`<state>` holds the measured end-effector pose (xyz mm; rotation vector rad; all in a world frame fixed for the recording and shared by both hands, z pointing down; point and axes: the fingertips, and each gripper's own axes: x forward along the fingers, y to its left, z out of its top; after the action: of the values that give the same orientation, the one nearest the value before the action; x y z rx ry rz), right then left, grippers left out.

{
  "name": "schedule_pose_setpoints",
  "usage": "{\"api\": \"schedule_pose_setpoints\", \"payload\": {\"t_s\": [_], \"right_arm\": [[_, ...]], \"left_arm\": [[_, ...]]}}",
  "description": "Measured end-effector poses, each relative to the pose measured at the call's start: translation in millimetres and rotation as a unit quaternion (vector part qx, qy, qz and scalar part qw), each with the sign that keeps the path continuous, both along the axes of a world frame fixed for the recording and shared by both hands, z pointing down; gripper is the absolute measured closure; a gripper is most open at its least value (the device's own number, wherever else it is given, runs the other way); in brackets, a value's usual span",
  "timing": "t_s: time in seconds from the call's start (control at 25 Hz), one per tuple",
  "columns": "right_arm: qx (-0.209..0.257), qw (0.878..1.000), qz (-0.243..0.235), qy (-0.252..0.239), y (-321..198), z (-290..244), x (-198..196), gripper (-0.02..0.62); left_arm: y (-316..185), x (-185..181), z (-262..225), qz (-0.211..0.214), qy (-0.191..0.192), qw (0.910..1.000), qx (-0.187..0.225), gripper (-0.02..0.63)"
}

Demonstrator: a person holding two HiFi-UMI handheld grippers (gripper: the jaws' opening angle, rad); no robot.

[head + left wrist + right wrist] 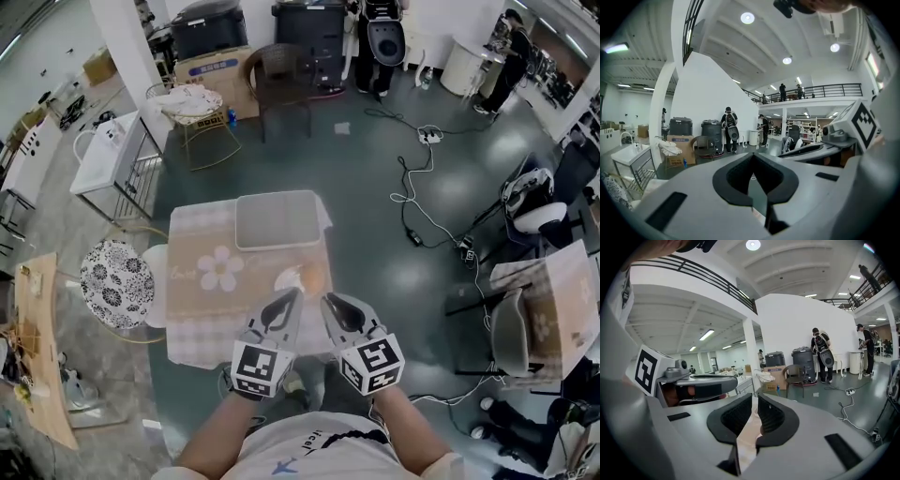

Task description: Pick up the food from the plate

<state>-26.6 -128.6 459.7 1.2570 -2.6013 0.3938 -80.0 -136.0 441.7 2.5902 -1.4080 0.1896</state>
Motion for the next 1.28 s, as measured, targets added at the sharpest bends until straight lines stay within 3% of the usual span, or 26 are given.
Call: {"api": "schedule_pose_setpoints", "payload": {"t_s": [0.24,0.6,1.28], "right_arm": [[-0.030,0.999,-0.021,0.014,-38,36,1,0.574],[-0.098,0.994,-0.037,0.027,-80,116,2,0.490],[-0.194,0.978,-0.028,0.067,-101,281,3,0.356]], "left_arm": [[-31,1,24,-0.020,0.005,0.9998,-0.007,0.600],[-81,10,74,-0.019,0.012,0.9990,-0.037,0.601],[-108,12,179,-0.025,0.005,0.9967,-0.077,0.601]]}}
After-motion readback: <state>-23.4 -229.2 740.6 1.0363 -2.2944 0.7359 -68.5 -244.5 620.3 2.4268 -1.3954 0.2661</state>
